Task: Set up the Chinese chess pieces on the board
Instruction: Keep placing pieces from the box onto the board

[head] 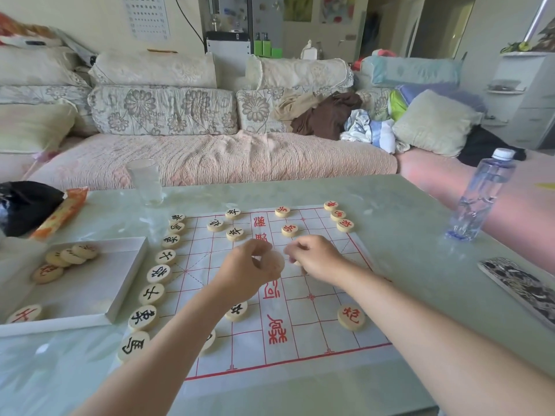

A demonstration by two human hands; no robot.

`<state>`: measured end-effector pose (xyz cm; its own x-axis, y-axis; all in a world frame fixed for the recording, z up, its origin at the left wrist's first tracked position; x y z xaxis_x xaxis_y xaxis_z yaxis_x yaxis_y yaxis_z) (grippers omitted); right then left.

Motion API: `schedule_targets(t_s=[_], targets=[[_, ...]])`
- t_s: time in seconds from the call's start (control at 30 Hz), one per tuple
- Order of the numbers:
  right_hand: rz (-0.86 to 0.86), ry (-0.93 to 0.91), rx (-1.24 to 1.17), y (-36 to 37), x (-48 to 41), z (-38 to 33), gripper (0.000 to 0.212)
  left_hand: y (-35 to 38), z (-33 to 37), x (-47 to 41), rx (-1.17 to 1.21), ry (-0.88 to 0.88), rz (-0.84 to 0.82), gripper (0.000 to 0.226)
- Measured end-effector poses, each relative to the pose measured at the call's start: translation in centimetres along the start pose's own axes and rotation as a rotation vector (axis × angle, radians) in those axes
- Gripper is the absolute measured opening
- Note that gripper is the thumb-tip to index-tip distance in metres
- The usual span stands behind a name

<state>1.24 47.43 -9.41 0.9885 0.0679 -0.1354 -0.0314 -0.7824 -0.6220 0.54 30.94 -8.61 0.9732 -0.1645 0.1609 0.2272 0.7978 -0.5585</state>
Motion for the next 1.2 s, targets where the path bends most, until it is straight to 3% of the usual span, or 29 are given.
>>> schedule_targets(t_s=[0.13, 0.33, 0.47, 0.57, 0.7, 0.83, 0.97, 1.07, 1.2], targets=[[-0.077, 0.089, -0.3, 1.5, 1.3, -0.6, 0.018, 0.2, 0.4, 0.7, 0.005, 0.016, 0.005, 0.044], [-0.043, 0.096, -0.299, 0.8, 2.7, 0.0, 0.014, 1.1, -0.4, 1.5, 0.163, -0.062, -0.088, 0.04], [-0.075, 0.016, -0.32, 0.7, 3.6, -1.3, 0.04, 1.4, -0.2, 2.3, 0.271, -0.075, -0.079, 0.022], [-0.076, -0.039, -0.2, 0.2, 3.9, -1.5, 0.052, 1.8, -0.2, 2.6, 0.334, -0.099, -0.07, 0.018], [-0.088, -0.058, -0.037, -1.0, 5.1, -1.4, 0.045, 2.8, 0.3, 2.8, 0.023, 0.008, -0.042, 0.029], [-0.151, -0.097, 0.413, -2.3, 6.4, -0.8, 0.044, 3.9, 1.1, 3.9, -0.477, 0.242, 0.019, 0.04], [-0.168, -0.136, 0.465, -2.2, 7.2, -0.2, 0.033, 4.9, 0.4, 4.4, -0.736, 0.334, 0.028, 0.047], [-0.129, -0.201, 0.518, -2.0, 7.3, -0.4, 0.03, 5.6, -0.3, 4.3, -0.781, 0.335, -0.013, 0.045], [-0.201, -0.238, 0.61, -1.2, 7.5, -0.5, 0.031, 6.0, -0.8, 4.2, -0.752, 0.306, -0.056, 0.043]])
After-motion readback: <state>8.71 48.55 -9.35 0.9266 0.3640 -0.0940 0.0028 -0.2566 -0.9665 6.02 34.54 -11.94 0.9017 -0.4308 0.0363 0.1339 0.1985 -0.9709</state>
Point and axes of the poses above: each hand's wrist, its own x-axis away from the middle knuckle, its own y-axis out of the palm, z = x × y, the point moved 8 cm from there along -x, towards the middle knuckle, and after that the axes turned 14 degrees about -y, right-handed, at the moved point
